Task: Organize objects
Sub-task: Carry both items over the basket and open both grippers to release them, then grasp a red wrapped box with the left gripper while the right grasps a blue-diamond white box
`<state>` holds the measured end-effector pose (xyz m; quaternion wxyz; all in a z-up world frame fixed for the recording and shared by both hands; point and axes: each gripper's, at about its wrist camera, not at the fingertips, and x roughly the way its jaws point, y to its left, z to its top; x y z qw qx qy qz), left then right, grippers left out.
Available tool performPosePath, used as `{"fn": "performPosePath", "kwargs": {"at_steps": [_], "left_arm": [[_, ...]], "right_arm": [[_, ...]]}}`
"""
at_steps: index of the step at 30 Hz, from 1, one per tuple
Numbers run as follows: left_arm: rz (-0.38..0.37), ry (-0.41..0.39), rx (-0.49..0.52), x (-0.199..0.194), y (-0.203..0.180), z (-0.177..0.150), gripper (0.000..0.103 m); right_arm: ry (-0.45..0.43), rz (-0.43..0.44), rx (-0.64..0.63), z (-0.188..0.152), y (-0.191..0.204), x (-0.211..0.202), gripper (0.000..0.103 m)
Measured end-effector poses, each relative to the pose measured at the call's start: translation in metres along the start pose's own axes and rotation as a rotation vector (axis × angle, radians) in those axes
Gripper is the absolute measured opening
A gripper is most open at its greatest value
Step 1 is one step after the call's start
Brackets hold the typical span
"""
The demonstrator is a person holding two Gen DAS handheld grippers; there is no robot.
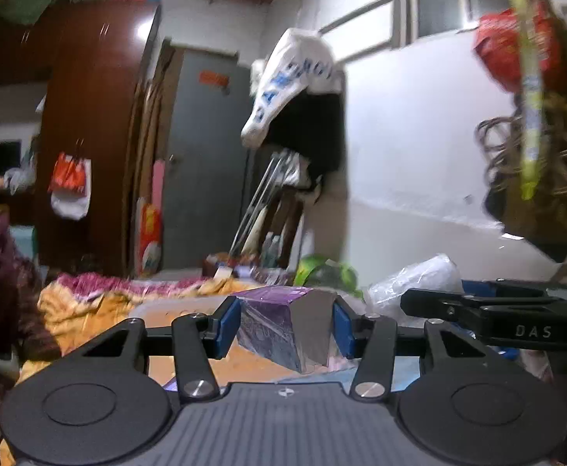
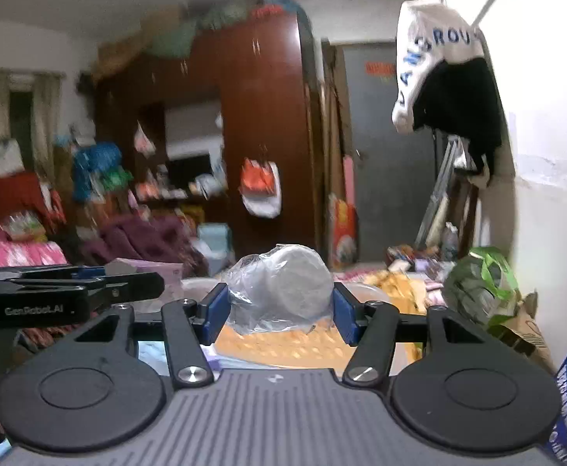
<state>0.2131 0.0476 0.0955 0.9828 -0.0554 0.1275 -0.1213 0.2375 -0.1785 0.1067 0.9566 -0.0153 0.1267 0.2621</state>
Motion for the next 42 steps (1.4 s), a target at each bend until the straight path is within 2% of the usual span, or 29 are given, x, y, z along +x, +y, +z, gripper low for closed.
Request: {"fn": "performPosePath", "kwargs": {"at_steps": [4, 8, 9, 10, 11, 12, 13, 14, 17, 19, 23, 26, 28, 33, 37, 42], "left_arm": [[0.010, 0.045, -0.023, 0.021, 0.010, -0.006, 0.054], [0.005, 0.074, -0.041, 0.029, 0.015, -0.008, 0.054], [0.010, 0.081, -0.035, 0.032, 0.015, -0.008, 0.059], [0.030, 0.094, -0.022, 0.035, 0.014, -0.008, 0.078], [0.048, 0.104, -0.021, 0.036, 0.014, -0.009, 0.087], [0.053, 0.105, -0.023, 0.035, 0.016, -0.010, 0.091], [0.048, 0.104, -0.025, 0.031, 0.017, -0.012, 0.091], [0.037, 0.090, -0.032, 0.021, 0.019, -0.014, 0.091], [0.019, 0.019, -0.037, -0.022, 0.021, -0.026, 0.091], [0.022, -0.004, -0.039, -0.055, 0.022, -0.043, 0.091], [0.029, -0.032, -0.032, -0.106, 0.022, -0.094, 0.091], [0.033, 0.005, -0.031, -0.125, 0.019, -0.128, 0.091], [0.021, 0.023, 0.014, -0.135, 0.013, -0.143, 0.091], [0.076, 0.071, 0.128, -0.140, 0.001, -0.167, 0.091], [0.054, 0.123, 0.082, -0.126, 0.013, -0.177, 0.091], [0.067, 0.155, 0.095, -0.108, 0.012, -0.183, 0.090]], "right_arm": [[0.080, -0.033, -0.022, -0.007, -0.002, 0.031, 0.059], [0.101, -0.042, -0.004, -0.014, -0.006, 0.036, 0.059], [0.103, -0.039, -0.008, -0.014, -0.006, 0.036, 0.060], [0.107, -0.032, -0.010, -0.012, -0.006, 0.036, 0.061], [0.098, -0.033, -0.008, -0.012, -0.005, 0.033, 0.073], [0.081, -0.040, -0.005, -0.011, -0.006, 0.029, 0.082], [0.060, -0.047, -0.004, -0.012, -0.006, 0.022, 0.097], [0.046, -0.049, -0.001, -0.011, -0.007, 0.016, 0.102], [0.020, -0.007, 0.051, -0.023, -0.016, -0.018, 0.103], [0.001, 0.028, 0.081, -0.045, -0.023, -0.046, 0.103], [0.039, -0.050, 0.044, -0.114, -0.022, -0.089, 0.103], [0.107, -0.097, 0.063, -0.156, -0.019, -0.101, 0.103], [0.102, -0.100, 0.102, -0.168, -0.020, -0.108, 0.103], [0.133, -0.090, 0.076, -0.176, -0.012, -0.099, 0.103], [0.162, -0.075, 0.074, -0.184, -0.008, -0.090, 0.103], [0.178, -0.086, 0.056, -0.188, -0.002, -0.083, 0.101]]}}
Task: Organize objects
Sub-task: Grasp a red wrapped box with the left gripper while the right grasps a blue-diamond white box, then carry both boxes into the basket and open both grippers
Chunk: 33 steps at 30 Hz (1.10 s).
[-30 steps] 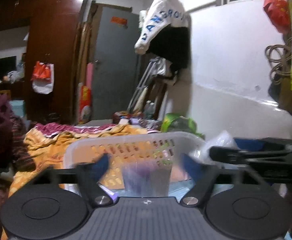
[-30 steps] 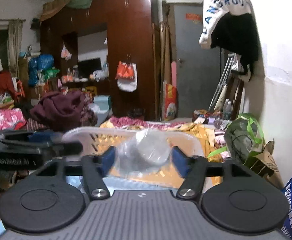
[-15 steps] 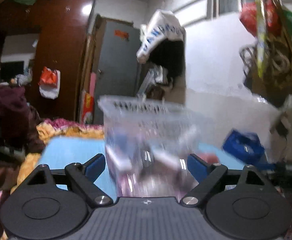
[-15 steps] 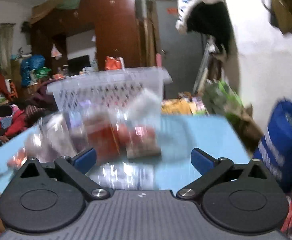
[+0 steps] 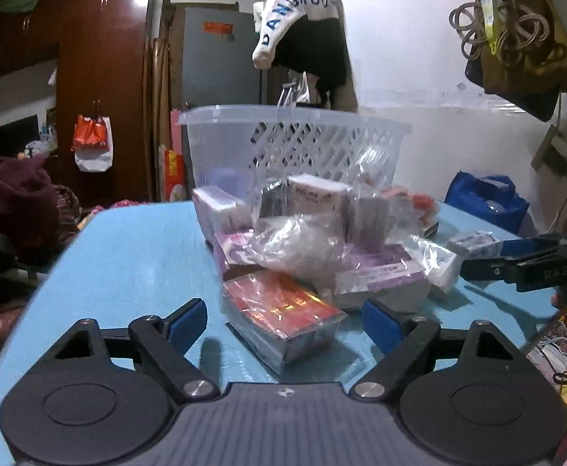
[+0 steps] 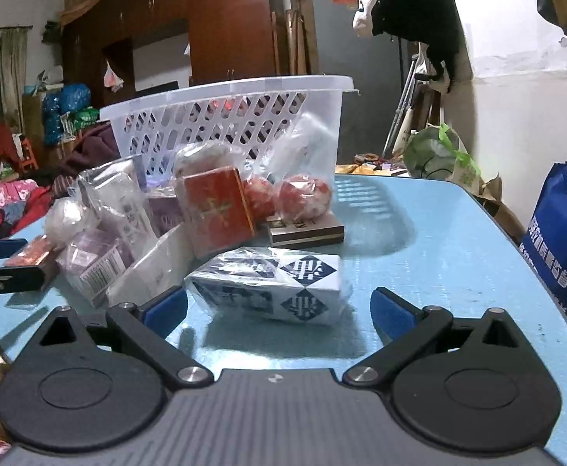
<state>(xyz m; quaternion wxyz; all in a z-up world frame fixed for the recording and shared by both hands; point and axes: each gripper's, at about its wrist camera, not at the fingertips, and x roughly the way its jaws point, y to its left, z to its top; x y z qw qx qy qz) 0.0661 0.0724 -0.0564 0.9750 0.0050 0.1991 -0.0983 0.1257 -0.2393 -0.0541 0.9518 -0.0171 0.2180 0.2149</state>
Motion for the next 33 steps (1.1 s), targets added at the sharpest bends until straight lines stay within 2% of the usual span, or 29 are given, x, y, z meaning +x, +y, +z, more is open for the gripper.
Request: {"fn": "performPosePath", "kwargs": {"at_steps": [3, 5, 6, 7, 8, 11, 17, 24, 30, 33], "left_arm": [[0.002, 0.014, -0.004, 0.002, 0.003, -0.004, 0.089], [0.003, 0.010, -0.002, 0.002, 0.002, -0.007, 0.086], [0.004, 0.010, 0.000, 0.001, 0.002, -0.007, 0.076], [0.011, 0.006, 0.007, -0.001, 0.002, -0.007, 0.071], [0.013, 0.004, 0.006, -0.004, 0.002, -0.008, 0.070], [0.023, -0.015, -0.002, -0.013, 0.004, -0.011, 0.068], [0.073, -0.061, -0.018, -0.023, 0.015, -0.006, 0.068], [0.086, -0.084, -0.040, -0.029, 0.026, -0.004, 0.066], [0.072, -0.117, -0.072, -0.035, 0.036, -0.002, 0.066], [0.043, -0.150, -0.081, -0.039, 0.036, 0.010, 0.066]], "right_arm": [[0.003, -0.001, 0.007, 0.001, 0.001, 0.002, 0.100], [0.005, -0.002, -0.006, 0.001, 0.004, 0.004, 0.095], [0.004, -0.008, -0.016, 0.000, 0.007, 0.005, 0.093], [0.001, -0.015, -0.025, -0.001, 0.008, 0.005, 0.084], [-0.006, -0.020, -0.028, -0.001, 0.009, 0.004, 0.082], [-0.018, 0.015, 0.010, -0.002, 0.003, -0.001, 0.081], [-0.040, 0.016, 0.044, -0.001, -0.004, -0.008, 0.081], [-0.087, 0.016, 0.007, -0.002, 0.000, -0.017, 0.080], [-0.103, 0.036, 0.014, 0.002, -0.002, -0.017, 0.080], [-0.119, 0.067, 0.039, 0.011, -0.008, -0.020, 0.080]]}}
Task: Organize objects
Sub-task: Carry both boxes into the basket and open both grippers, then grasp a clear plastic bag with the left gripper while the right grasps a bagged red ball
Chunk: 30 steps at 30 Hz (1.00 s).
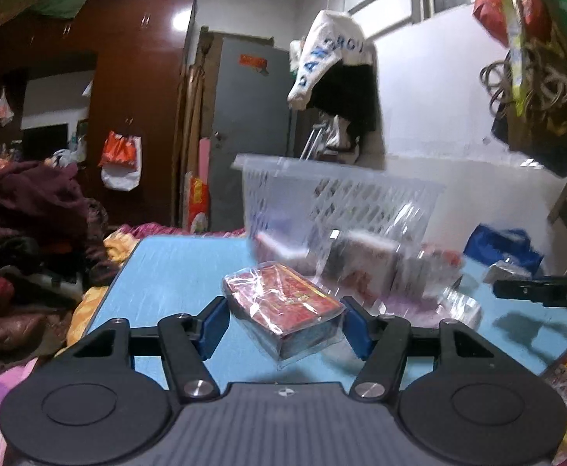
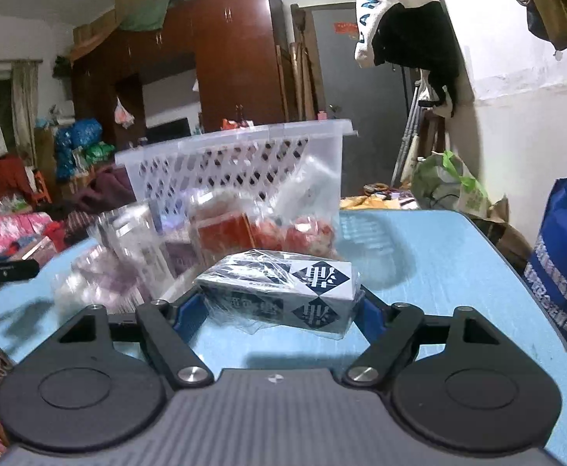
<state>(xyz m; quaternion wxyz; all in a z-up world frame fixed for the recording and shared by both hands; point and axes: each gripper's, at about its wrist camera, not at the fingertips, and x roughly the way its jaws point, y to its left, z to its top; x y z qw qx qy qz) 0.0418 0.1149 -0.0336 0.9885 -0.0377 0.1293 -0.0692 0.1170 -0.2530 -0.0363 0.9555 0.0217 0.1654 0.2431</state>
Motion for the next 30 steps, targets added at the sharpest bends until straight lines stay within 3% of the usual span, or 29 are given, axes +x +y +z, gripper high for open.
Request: {"fn": "performPosePath", "kwargs": {"at_steps": [4, 8, 12, 14, 15, 16, 19, 22, 26, 30], "left_arm": [[-0.063, -0.067, -0.005, 0.010, -0.005, 0.047, 0.066], [-0.135, -0.074, -0.014, 0.056, -0.015, 0.118, 0.066], [-0.127, 0.003, -0.049, 0.123, -0.018, 0.163, 0.066], [-0.114, 0.038, -0.070, 0.148, -0.017, 0.168, 0.073], [-0.102, 0.061, -0.072, 0.157, -0.017, 0.167, 0.090], [-0.083, 0.072, -0.071, 0.162, -0.018, 0.165, 0.097], [-0.056, 0.045, -0.051, 0.146, -0.016, 0.152, 0.097], [-0.050, -0.005, -0.052, 0.108, -0.011, 0.131, 0.097], [-0.062, 0.005, -0.056, 0.070, -0.006, 0.088, 0.097], [-0.063, 0.050, -0.062, 0.051, -0.003, 0.045, 0.097]], "right_arm": [[-0.061, 0.047, -0.058, 0.050, 0.007, 0.004, 0.080], [-0.139, 0.078, -0.153, 0.123, 0.024, 0.033, 0.080], [-0.076, 0.057, -0.165, 0.171, 0.027, 0.093, 0.080], [-0.030, 0.075, -0.147, 0.178, 0.025, 0.114, 0.083], [-0.026, 0.068, -0.143, 0.178, 0.026, 0.117, 0.086], [-0.028, 0.048, -0.151, 0.177, 0.028, 0.117, 0.099], [-0.092, -0.002, -0.172, 0.167, 0.025, 0.094, 0.103], [-0.114, 0.028, -0.113, 0.149, 0.010, 0.061, 0.103], [-0.001, 0.010, -0.023, 0.109, -0.017, 0.052, 0.103], [0.089, 0.029, 0.045, 0.076, -0.038, 0.069, 0.103]]}}
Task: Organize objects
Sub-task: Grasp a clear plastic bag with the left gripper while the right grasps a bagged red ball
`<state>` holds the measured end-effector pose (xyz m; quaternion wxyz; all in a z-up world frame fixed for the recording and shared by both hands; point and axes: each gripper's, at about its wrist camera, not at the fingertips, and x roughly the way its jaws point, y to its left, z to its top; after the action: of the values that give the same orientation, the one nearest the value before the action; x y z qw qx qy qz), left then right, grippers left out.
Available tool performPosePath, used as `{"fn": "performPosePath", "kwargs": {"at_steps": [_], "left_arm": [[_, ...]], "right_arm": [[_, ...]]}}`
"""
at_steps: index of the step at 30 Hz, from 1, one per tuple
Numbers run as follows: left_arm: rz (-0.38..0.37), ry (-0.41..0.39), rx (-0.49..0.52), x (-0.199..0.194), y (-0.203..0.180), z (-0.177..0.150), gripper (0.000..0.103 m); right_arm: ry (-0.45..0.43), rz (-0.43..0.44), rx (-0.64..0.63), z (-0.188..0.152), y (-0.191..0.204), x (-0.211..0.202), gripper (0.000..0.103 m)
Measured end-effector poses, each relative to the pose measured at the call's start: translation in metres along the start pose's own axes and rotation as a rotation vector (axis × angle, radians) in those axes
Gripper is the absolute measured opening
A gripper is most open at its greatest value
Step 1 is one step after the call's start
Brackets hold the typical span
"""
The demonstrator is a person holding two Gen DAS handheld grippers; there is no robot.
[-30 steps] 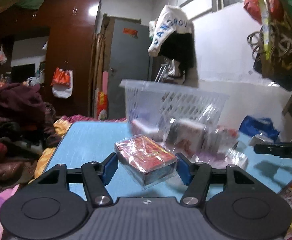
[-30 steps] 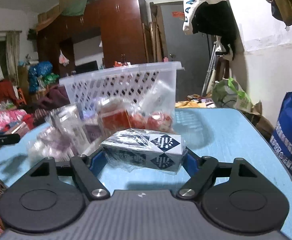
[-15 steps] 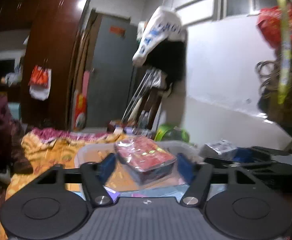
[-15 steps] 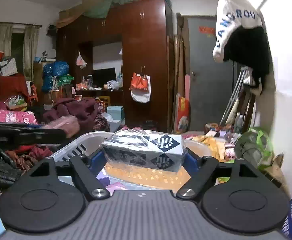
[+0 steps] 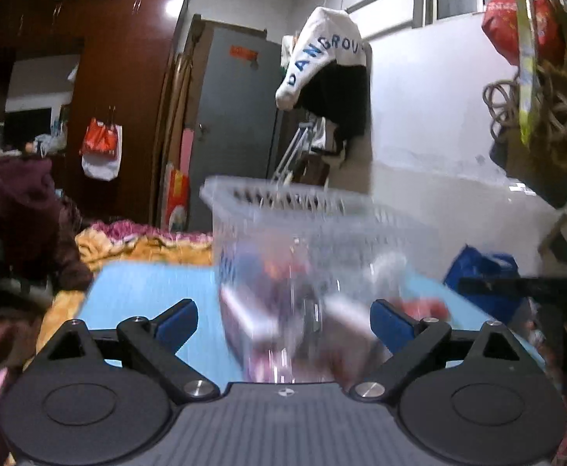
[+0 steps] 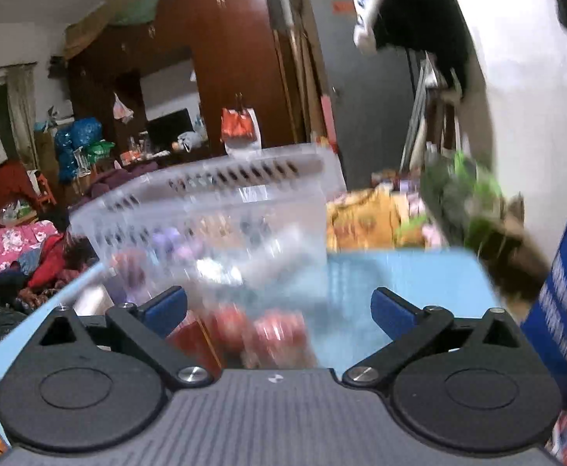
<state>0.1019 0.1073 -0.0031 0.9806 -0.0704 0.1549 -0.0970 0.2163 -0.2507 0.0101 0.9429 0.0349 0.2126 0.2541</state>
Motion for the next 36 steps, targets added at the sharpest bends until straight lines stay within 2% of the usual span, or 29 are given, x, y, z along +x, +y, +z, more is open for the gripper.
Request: {"fn": "performPosePath", "kwargs": {"at_steps": [3, 5, 7, 9, 11, 14, 17, 18, 21, 28, 36], "left_arm": [[-0.005, 0.041, 0.023, -0.005, -0.002, -0.020, 0.097], [-0.012, 0.060, 0.044, -0.005, -0.005, -0.026, 0.097], [-0.020, 0.067, 0.057, -0.006, -0.007, -0.030, 0.096], [-0.020, 0.075, 0.068, -0.002, -0.008, -0.033, 0.096], [-0.023, 0.090, 0.080, 0.000, -0.009, -0.040, 0.095], [-0.032, 0.110, 0.109, 0.004, -0.016, -0.046, 0.094], [-0.026, 0.130, 0.130, 0.010, -0.022, -0.050, 0.090], [-0.030, 0.137, 0.132, 0.012, -0.023, -0.051, 0.086], [-0.016, 0.159, 0.141, 0.015, -0.027, -0.056, 0.061], [0.001, 0.114, 0.092, 0.003, -0.018, -0.062, 0.059], [-0.010, 0.054, 0.057, -0.004, -0.007, -0.053, 0.059]], "right_arm": [[0.043, 0.020, -0.011, -0.008, 0.001, 0.014, 0.100], [0.067, 0.029, -0.037, -0.009, 0.007, 0.020, 0.088], [0.092, 0.024, -0.073, -0.010, 0.015, 0.025, 0.084], [0.102, 0.001, -0.090, -0.015, 0.016, 0.027, 0.076], [0.115, 0.002, -0.076, -0.018, 0.012, 0.030, 0.063], [0.122, 0.013, -0.057, -0.023, 0.006, 0.031, 0.052], [0.119, 0.033, -0.034, -0.023, 0.003, 0.029, 0.050], [0.121, 0.040, -0.030, -0.023, 0.003, 0.029, 0.050], [0.102, 0.039, -0.031, -0.024, 0.004, 0.024, 0.050], [0.024, 0.026, -0.026, -0.024, 0.002, 0.009, 0.050], [-0.012, 0.024, -0.061, -0.024, 0.008, 0.005, 0.050]]}}
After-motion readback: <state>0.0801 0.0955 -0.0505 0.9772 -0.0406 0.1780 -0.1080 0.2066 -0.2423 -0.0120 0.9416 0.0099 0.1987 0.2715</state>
